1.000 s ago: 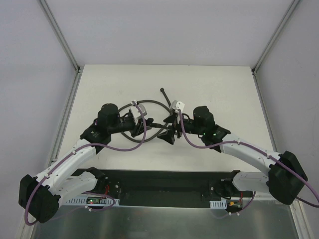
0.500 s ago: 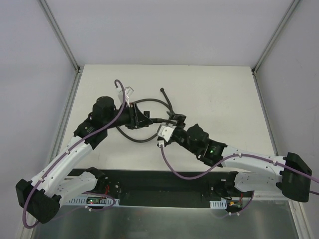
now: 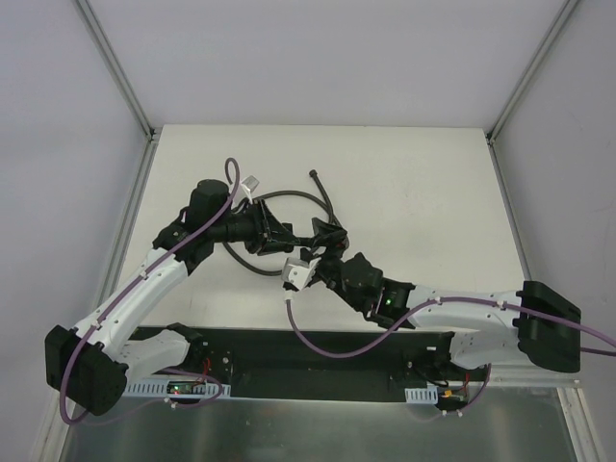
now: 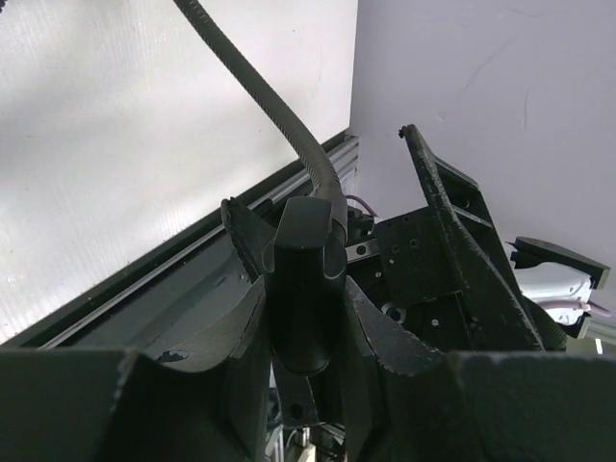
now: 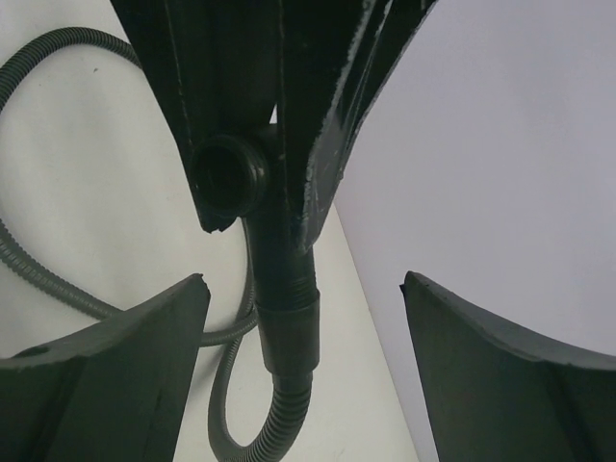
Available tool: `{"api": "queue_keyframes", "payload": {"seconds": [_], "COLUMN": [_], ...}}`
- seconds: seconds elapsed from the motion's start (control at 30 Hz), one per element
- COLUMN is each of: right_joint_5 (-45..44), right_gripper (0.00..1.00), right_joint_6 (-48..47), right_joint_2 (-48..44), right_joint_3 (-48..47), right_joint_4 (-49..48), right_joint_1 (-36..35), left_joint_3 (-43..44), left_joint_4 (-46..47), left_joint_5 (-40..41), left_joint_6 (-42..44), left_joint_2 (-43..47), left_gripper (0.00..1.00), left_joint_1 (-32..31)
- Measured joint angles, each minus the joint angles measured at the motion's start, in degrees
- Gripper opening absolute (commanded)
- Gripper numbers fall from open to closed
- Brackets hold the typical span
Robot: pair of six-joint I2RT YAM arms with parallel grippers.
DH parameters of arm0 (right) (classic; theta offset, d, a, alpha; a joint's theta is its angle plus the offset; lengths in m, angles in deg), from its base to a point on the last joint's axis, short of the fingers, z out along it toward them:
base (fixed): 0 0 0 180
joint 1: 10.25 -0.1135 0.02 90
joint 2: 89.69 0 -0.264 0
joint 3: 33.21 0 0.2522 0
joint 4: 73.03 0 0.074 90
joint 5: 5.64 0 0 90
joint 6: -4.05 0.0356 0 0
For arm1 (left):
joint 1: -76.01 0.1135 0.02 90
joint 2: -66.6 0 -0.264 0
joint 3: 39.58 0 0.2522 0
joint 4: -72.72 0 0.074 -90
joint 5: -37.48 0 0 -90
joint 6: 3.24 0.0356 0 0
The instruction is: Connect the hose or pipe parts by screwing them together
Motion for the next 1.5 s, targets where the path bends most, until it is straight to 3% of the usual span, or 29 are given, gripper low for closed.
{"api": "queue_keyframes", "payload": {"seconds": [0.03,0.17,0.3,0.37,0.53,0.73,0.87,1.13,1.27,1.4,1.43,1.5], "right_joint_5": [-0.3,-0.4,0.0,1.0,5.8,18.8,29.0,51.6,61.5,66.4,66.9,66.9], "right_gripper": [0.78,0.49,0.29,0.01,0.01,0.0,0.0,0.0,0.0,0.0,0.01,0.12], "right_joint_6": [-0.3,-0.4,1.3,2.8,8.8,18.5,24.7,35.5,40.4,43.4,43.9,44.3], "right_joint_2": [0.3,0.8,0.9,0.9,0.6,-1.3,-1.5,-0.2,3.4,6.2,6.7,6.9], "right_joint_3": [0.0,-0.2,-1.0,-1.5,-3.3,-4.7,-6.1,-9.5,-11.1,-11.4,-11.4,-11.5], "right_joint_4": [-0.2,-0.1,0.5,1.8,8.1,15.2,17.7,19.3,19.4,19.5,19.5,19.5], "right_joint_1": [-0.2,-0.4,-0.5,-0.5,1.8,8.0,12.5,19.7,22.4,23.7,23.9,24.0], "left_joint_3": [0.0,0.0,0.0,0.1,0.1,1.1,0.3,-9.7,-13.6,-15.6,-15.7,-16.0], "left_joint_4": [0.0,0.0,0.0,0.3,0.4,1.7,4.3,17.4,19.6,19.1,18.8,18.6], "left_joint_5": [-0.3,-0.7,-1.5,-2.0,-2.2,-5.5,-6.2,-9.9,-12.3,-12.4,-12.3,-11.7], "left_joint_6": [-0.4,-1.2,-0.2,1.4,8.1,17.8,28.6,53.5,70.6,80.3,81.8,82.9], "left_joint_2": [0.0,0.0,0.0,-0.1,-1.6,-5.1,-3.9,7.9,11.6,12.4,12.4,12.5], "left_gripper": [0.0,0.0,0.0,0.0,0.0,0.0,0.0,0.0,0.0,0.0,0.0,0.0], "left_joint_1": [0.2,0.7,0.7,0.7,0.7,1.1,1.0,0.6,0.1,-0.6,-0.6,-0.6]}}
